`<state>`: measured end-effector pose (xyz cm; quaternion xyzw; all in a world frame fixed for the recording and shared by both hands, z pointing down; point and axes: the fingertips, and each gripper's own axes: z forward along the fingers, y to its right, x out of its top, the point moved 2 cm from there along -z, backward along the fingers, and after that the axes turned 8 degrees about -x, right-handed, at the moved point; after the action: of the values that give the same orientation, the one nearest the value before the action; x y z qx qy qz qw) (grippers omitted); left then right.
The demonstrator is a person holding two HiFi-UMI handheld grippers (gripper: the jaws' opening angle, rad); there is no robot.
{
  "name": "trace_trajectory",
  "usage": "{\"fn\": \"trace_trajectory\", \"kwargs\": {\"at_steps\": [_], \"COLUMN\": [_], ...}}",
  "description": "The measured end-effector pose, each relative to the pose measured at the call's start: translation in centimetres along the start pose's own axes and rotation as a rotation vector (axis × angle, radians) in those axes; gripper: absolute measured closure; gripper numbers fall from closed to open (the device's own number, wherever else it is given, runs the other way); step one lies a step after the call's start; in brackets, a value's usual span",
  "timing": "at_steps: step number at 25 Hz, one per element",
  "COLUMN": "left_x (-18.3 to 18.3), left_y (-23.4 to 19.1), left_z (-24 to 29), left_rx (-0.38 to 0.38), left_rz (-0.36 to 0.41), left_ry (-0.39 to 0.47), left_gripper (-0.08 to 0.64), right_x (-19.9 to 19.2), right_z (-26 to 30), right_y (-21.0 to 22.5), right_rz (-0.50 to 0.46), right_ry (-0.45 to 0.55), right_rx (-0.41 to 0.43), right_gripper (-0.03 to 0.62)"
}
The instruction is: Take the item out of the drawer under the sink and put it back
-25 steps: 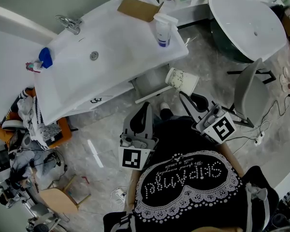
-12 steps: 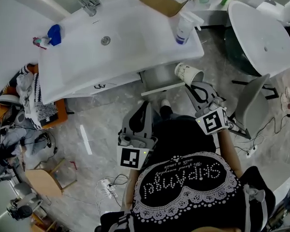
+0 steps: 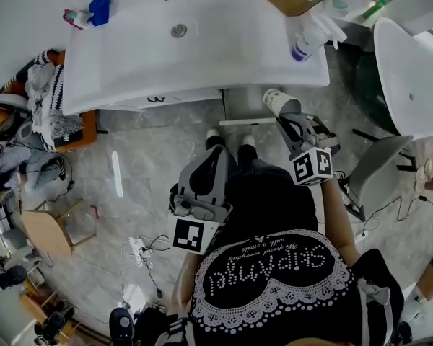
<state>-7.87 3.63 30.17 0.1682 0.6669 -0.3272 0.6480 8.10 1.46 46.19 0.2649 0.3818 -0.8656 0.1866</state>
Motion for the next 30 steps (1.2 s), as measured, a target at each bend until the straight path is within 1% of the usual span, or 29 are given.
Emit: {"fn": "trace_trajectory", "kwargs": {"at_steps": [2, 6, 9, 14, 21, 30], "left_x": [-0.4, -1.7, -2.1, -3.1, -3.9, -4.3], "left_y": [-0.2, -0.1, -0.1, -0.3, -0.5, -1.3], "left_z": [-0.1, 0.2, -0.4, -0.8, -0.7, -2.2], "left_rx": [0.027, 0.053, 0.074, 0.086, 0.09, 0.163], "left_rz": [-0.034, -0.049, -0.067, -0.105, -0.126, -0.151], "left_ry": [-0.034, -0.062, -0.083, -0.108, -0.15, -0.155], "left_gripper": [0.555, 0.555, 0.555, 0.555, 0.555, 0.555], "right_x": [-0.9, -3.5, -4.5, -5.7, -7.1, -9.0], "right_z": [1.3, 3.8, 5.1, 7.5, 11.2, 14.7], "right_y": [-0.7, -1.8, -2.7, -3.8, -5.7, -8.4], "right_rz": [-0.016, -0.032, -0.055, -0.087, -0.144, -0.189], "right_ry": [-0.004, -0.029, -0.05, -0.076, -0.114, -0.169], "right_rx": [0.024, 0.076, 0.118, 0.171, 0.261, 0.36], "right_gripper": [0.568, 0.568, 0.568, 0.568, 0.568, 0.568]}}
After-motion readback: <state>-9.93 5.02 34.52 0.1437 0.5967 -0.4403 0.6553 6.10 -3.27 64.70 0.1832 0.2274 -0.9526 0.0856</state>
